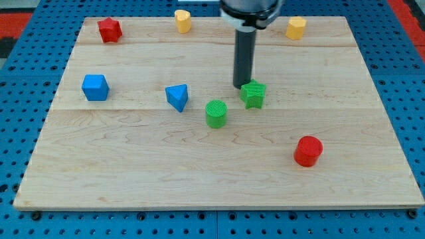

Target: Push the green star to the bottom center

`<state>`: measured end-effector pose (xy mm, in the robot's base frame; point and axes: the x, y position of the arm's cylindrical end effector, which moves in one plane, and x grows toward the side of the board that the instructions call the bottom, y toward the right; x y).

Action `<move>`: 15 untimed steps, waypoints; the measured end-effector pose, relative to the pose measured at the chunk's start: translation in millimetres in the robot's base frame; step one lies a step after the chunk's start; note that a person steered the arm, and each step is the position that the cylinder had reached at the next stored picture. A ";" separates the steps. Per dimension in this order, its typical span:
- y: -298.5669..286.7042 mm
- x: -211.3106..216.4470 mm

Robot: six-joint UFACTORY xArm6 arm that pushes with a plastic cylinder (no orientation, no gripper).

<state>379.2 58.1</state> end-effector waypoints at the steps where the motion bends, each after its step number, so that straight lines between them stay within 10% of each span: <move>1: 35.5 -3.4; 11: 1.0 163.1; 13: -127.4 170.2; 15: -136.4 239.4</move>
<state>618.7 -78.3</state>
